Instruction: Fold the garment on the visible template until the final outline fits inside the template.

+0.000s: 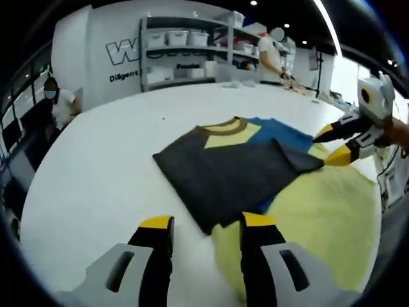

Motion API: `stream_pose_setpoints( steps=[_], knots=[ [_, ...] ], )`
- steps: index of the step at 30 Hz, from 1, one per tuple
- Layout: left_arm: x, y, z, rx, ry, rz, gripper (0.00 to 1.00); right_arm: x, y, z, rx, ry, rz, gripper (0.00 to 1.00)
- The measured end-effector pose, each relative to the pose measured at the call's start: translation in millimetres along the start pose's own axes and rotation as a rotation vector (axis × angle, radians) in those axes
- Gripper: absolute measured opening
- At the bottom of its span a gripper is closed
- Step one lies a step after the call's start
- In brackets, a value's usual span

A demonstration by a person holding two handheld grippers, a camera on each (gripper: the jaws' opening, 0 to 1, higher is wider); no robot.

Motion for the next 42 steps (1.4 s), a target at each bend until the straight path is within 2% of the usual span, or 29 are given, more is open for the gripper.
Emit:
stream_pose_setpoints(
  steps=[4, 10, 14, 16, 19, 22, 29, 42],
  knots=[
    [-3.1, 1, 3.0, 0.006, 0.005, 0.008, 0.18, -1.3, 12, 2, 0.005, -0.027, 0.013, 0.25],
    [-9.9, 0, 6.8, 0.016, -0.025, 0.002, 0.16, -3.5, 24, 2, 0.008, -0.044, 0.028, 0.21],
    [-9.8, 2, 2.6, 0.003, -0.018, -0.005, 0.11, -7.6, 30, 2, 0.002, -0.073, 0.058, 0.17],
    [-10.0, 3, -1.2, -0.011, -0.004, -0.005, 0.06, -11.1, 33, 1, 0.000, -0.067, 0.074, 0.21],
    [-9.5, 4, -2.2, -0.001, 0.010, -0.003, 0.04, -10.9, 33, 0, -0.005, -0.041, 0.059, 0.20],
    [-9.6, 3, -3.7, -0.013, 0.004, -0.001, 0.01, -10.9, 34, -1, -0.012, -0.048, 0.059, 0.18],
    [-9.7, 3, -4.4, 0.001, 0.001, 0.001, 0.00, -8.8, 32, 1, 0.004, -0.064, 0.062, 0.12],
    [-9.8, 3, -4.2, 0.004, -0.015, 0.007, 0.00, -11.0, 27, 2, 0.033, 0.004, 0.044, 0.00]
  ],
)
Point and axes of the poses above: the point that each gripper's makers call its tool centre point, and the gripper's own axes: y roughly forward along the fingers, z roughly to its left, x roughly out of its top, the point moved 8 cm from there along -y, roughly backward along the fingers, and after that the axes turned 1 degree about y, right-handed, at the moved point
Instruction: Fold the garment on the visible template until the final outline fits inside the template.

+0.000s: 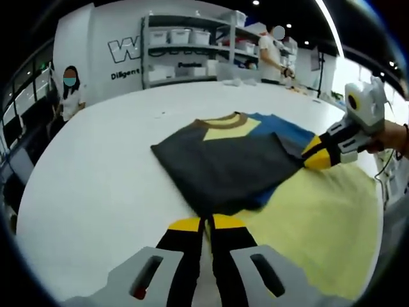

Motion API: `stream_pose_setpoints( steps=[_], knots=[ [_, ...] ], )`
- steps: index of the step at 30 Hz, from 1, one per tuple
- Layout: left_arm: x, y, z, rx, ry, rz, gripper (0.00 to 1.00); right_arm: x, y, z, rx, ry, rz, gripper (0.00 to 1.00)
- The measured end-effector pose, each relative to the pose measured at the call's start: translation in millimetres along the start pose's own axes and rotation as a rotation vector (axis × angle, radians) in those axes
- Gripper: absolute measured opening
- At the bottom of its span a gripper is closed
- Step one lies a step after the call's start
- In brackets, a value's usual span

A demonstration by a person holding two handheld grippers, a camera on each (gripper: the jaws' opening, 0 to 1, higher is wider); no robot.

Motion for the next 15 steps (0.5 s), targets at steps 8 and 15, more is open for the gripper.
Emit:
stream_pose_setpoints(
  steps=[8, 15],
  knots=[
    [0.1, 0, -0.6, 0.003, 0.003, 0.004, 0.00, 2.2, -7, -1, 0.014, 0.032, -0.020, 0.00],
    [0.1, -1, -0.9, 0.009, 0.004, 0.009, 0.00, 2.4, -14, -7, 0.043, 0.153, -0.061, 0.00]
  ],
)
Point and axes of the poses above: the point that each gripper's makers call its tool centre point, and the gripper's own axes: y roughly forward along the fingers, z roughly to its left, x roughly out of its top, the point moved 8 cm from there along -y, roughly backward along the fingers, and after that the axes turned 1 degree about y, right-handed, at the moved point
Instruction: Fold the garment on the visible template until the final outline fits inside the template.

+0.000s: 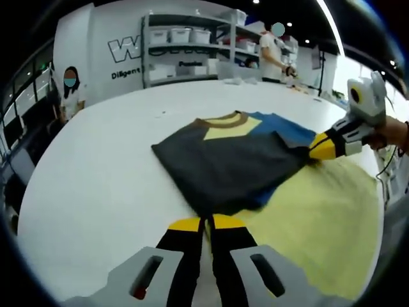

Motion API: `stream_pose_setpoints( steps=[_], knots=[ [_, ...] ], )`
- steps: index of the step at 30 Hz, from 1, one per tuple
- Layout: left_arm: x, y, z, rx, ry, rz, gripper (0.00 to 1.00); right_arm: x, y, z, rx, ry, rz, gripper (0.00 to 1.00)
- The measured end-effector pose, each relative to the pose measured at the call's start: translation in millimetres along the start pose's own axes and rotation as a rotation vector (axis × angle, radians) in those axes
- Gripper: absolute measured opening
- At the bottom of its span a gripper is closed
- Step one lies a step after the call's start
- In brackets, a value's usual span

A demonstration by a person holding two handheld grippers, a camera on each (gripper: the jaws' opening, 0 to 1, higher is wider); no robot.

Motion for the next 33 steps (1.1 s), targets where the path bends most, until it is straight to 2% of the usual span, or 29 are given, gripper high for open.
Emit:
stream_pose_setpoints(
  steps=[5, 9, 14, 17, 18, 20, 26, 29, 33],
  knots=[
    [0.0, 0, -0.1, 0.000, 0.001, 0.002, 0.00, -2.9, -6, -10, 0.002, 0.066, -0.020, 0.00],
    [0.0, 0, -0.2, 0.001, 0.001, 0.002, 0.00, -1.4, -10, -18, -0.014, 0.087, -0.026, 0.00],
    [-0.1, 0, -0.1, 0.004, 0.007, 0.003, 0.00, 2.2, -18, -38, -0.103, 0.122, -0.044, 0.00],
    [-0.2, 0, -0.1, 0.009, 0.012, 0.003, 0.00, -0.2, -23, -49, -0.146, 0.135, -0.027, 0.00],
    [-0.3, -1, 0.0, 0.013, 0.007, 0.004, 0.00, -1.4, -25, -52, -0.179, 0.180, -0.031, 0.00],
    [-0.4, -1, 0.3, 0.015, -0.004, 0.004, 0.00, -2.6, -27, -56, -0.179, 0.198, -0.036, 0.00],
    [1.1, 0, 2.8, 0.039, -0.020, 0.018, 0.00, -9.6, -29, -62, -0.247, 0.256, -0.009, 0.00],
    [0.4, -1, 5.7, 0.040, -0.030, 0.021, 0.00, -10.7, -29, -62, -0.280, 0.226, -0.008, 0.00],
    [-0.8, -4, 9.2, 0.055, -0.023, 0.029, 0.00, -13.8, -25, -60, -0.279, 0.229, 0.010, 0.00]
  ],
)
Point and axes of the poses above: the point that each gripper's makers call its tool centre point, and the gripper's own axes: y roughly forward along the fingers, z roughly to its left, x roughly out of its top, the point moved 8 cm from there along -y, roughly backward along the fingers, and after that the axes turned 1 degree about y, right-handed, at the moved point
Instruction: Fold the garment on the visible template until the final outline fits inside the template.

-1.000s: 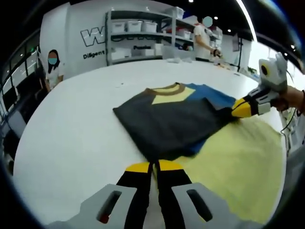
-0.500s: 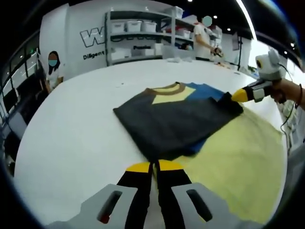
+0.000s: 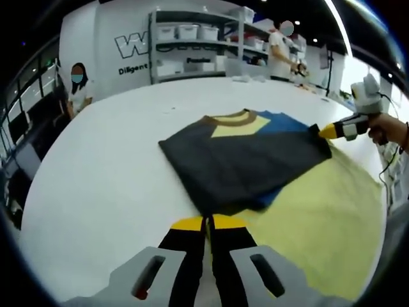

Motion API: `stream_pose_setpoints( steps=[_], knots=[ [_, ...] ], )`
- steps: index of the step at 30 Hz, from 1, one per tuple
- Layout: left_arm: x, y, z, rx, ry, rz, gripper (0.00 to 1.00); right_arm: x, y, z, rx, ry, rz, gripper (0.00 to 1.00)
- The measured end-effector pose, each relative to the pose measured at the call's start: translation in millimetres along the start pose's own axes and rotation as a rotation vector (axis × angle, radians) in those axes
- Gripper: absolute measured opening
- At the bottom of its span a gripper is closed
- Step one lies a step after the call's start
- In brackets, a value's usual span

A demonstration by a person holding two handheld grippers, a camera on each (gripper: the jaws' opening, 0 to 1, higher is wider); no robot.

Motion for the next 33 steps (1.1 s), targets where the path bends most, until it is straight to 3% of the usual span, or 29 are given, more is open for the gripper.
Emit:
stream_pose_setpoints(
  steps=[7, 17, 24, 28, 33],
  knots=[
    [-2.1, -3, 6.7, 0.002, 0.013, 0.007, 0.00, -1.5, 3, 5, -0.011, -0.047, -0.004, 0.00],
    [-5.0, -8, 8.9, 0.011, 0.039, 0.007, 0.00, -5.1, 3, 5, -0.044, -0.128, 0.041, 0.00],
    [-5.3, -9, 12.4, 0.050, 0.093, 0.018, 0.01, -5.8, 5, 8, -0.029, -0.108, 0.037, 0.00],
    [-5.0, -11, 15.3, 0.067, 0.077, 0.016, 0.09, -3.4, 3, 9, -0.018, -0.064, 0.012, 0.00],
    [-9.3, -15, 18.8, 0.054, -0.028, 0.024, 0.22, -2.0, -5, 14, 0.011, 0.018, -0.024, 0.22]
  ],
)
Point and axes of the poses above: the point that each gripper's makers call its tool centre point, and the gripper's own axes: y roughly forward along the fingers, z roughly to its left, x roughly out of its top, the point moved 8 cm from there along -y, roughly backward along the fingers, and after that the axes turned 1 degree about y, right-handed, at the moved point
